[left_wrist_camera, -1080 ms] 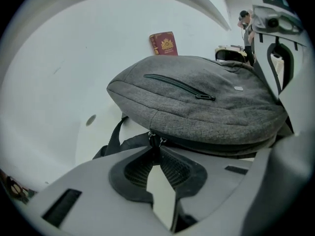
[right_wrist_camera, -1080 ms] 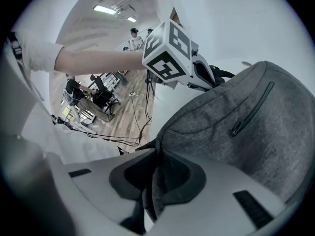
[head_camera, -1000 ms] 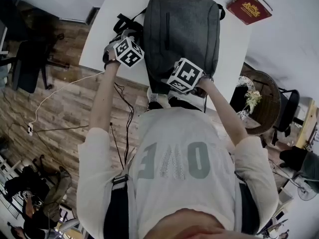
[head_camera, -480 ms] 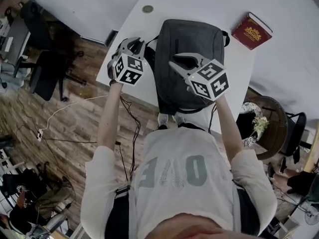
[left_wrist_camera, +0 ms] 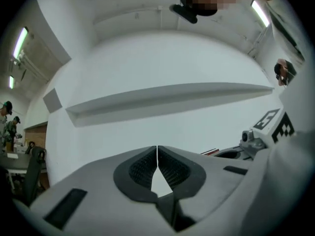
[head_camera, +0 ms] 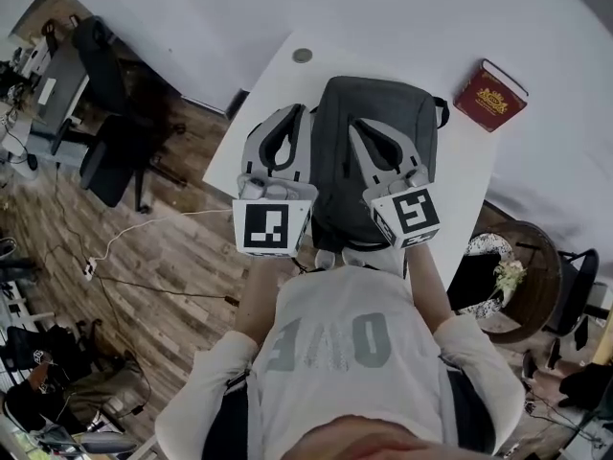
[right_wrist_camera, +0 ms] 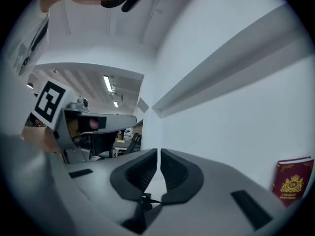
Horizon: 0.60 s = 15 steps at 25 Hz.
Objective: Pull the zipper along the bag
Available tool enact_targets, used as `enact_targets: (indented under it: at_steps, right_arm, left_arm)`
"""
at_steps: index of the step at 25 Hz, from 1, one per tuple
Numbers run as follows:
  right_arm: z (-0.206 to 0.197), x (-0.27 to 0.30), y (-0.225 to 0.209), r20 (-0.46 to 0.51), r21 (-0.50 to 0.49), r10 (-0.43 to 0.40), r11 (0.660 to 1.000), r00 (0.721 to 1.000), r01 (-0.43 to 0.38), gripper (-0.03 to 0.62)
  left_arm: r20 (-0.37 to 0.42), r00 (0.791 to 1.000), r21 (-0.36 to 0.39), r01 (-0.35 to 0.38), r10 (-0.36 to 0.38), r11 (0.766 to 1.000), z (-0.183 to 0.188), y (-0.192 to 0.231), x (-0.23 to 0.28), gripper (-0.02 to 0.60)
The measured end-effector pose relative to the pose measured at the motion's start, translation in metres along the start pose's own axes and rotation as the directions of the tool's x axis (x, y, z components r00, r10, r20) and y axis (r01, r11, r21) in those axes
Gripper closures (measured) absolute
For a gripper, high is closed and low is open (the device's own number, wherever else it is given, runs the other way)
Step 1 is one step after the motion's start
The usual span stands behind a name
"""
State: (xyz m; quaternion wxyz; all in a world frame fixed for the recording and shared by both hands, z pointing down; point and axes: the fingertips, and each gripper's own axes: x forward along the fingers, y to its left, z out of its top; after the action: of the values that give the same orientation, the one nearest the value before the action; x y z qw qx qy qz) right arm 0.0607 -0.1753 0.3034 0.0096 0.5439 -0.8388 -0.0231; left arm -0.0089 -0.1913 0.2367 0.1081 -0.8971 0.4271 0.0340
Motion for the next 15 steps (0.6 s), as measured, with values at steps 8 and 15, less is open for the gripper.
enact_targets:
  at_steps: [8, 15]
  right_arm:
    - [-0.019, -0.022, -0.012, 0.002, -0.006, -0.038, 0.999, 0.999, 0.038, 0.557]
    - [-0.03, -0.032, -0.01, -0.018, -0.028, -0.046, 0.999, 0.999, 0.045, 0.563]
  left_arm:
    - [-0.054, 0.999, -0.042, -0.011, 0.009, 0.999, -0.035, -0.047, -0.021, 0.552]
    - [-0.1, 0.995, -0.035, 0.018, -0.021, 0.999, -0.056, -0.057, -0.016, 0.552]
